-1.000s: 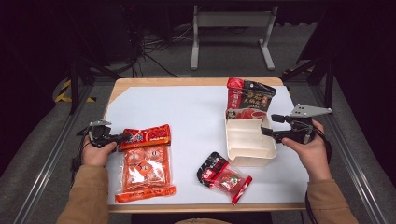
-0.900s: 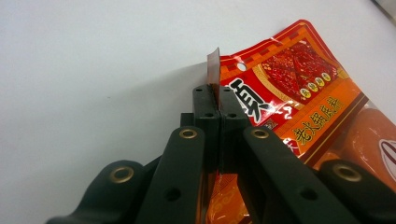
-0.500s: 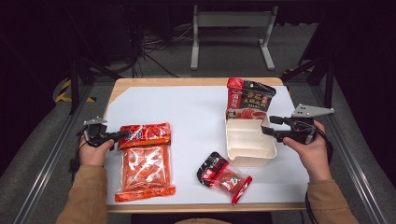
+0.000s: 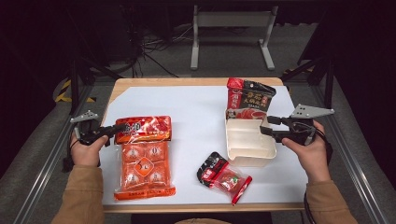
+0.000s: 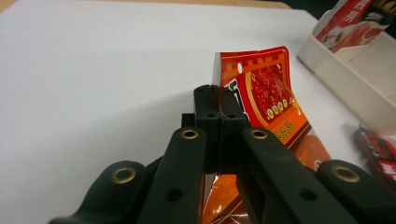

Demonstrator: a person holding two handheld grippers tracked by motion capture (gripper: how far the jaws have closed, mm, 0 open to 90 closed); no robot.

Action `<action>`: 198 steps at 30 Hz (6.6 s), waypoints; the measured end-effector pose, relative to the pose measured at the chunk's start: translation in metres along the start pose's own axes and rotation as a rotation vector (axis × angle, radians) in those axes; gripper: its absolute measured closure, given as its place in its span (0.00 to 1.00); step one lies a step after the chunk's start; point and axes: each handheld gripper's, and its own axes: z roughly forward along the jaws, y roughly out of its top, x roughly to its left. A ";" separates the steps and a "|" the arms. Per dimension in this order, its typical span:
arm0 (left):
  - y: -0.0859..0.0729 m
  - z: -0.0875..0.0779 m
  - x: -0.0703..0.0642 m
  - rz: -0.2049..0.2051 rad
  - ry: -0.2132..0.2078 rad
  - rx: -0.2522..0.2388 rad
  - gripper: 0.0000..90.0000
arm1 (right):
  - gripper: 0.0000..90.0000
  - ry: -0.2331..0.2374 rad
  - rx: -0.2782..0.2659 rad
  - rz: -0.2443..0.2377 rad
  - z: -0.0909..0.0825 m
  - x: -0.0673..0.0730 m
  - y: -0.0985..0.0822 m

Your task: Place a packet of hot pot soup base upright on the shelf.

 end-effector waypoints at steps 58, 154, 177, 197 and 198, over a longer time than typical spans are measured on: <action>0.056 -0.053 -0.149 0.328 -0.338 -0.283 1.00 | 0.45 0.183 -0.123 -0.111 0.017 0.035 0.026; 0.064 -0.041 -0.176 0.374 -0.437 -0.353 1.00 | 0.77 0.641 -0.154 -0.298 0.128 0.125 0.047; 0.061 -0.040 -0.168 0.369 -0.358 -0.334 0.89 | 0.78 0.597 -0.107 -0.267 0.102 0.117 0.060; 0.045 -0.027 -0.121 0.365 -0.235 -0.254 0.70 | 0.78 0.457 -0.065 -0.224 0.059 0.090 0.085; 0.042 -0.025 -0.117 0.361 -0.221 -0.256 0.68 | 0.78 0.449 -0.065 -0.225 0.057 0.089 0.087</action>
